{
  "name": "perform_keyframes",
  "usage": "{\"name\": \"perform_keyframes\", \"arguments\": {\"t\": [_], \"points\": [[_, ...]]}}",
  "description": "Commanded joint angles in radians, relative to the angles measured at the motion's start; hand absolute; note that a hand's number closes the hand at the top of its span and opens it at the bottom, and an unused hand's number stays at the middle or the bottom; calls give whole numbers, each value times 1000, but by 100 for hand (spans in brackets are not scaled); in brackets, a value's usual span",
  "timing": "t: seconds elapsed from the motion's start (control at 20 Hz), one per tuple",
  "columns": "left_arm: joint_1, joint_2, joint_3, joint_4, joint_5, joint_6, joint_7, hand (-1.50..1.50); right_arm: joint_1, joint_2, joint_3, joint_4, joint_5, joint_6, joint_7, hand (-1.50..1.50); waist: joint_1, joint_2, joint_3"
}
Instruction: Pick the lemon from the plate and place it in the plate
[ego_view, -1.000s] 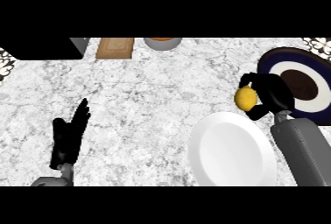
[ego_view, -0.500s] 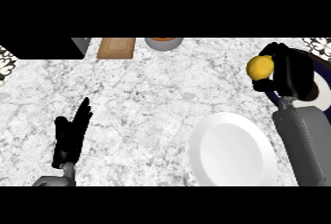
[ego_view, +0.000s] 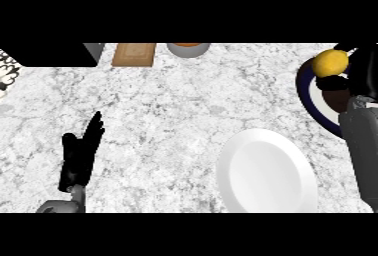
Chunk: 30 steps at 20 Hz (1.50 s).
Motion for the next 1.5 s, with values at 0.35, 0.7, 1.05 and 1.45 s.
{"name": "perform_keyframes", "arguments": {"t": [0.35,0.7,1.05,1.45], "points": [[5,-10,12,-9,-6,-26,-10,0,-89,-120,-107,394,-53,-50,-139,150,10,4,1],[-76,-8,30,40,-1,-38,18,0,-143,-217,-196,644,-175,87,-327,150,16,11,2],[-26,-9,36,15,9,-50,-7,0,-152,-277,-189,809,-165,216,-423,-150,25,12,2],[30,-31,12,13,-15,-37,-46,0,-201,-220,-382,708,-427,228,-729,-150,3,-1,3]]}}
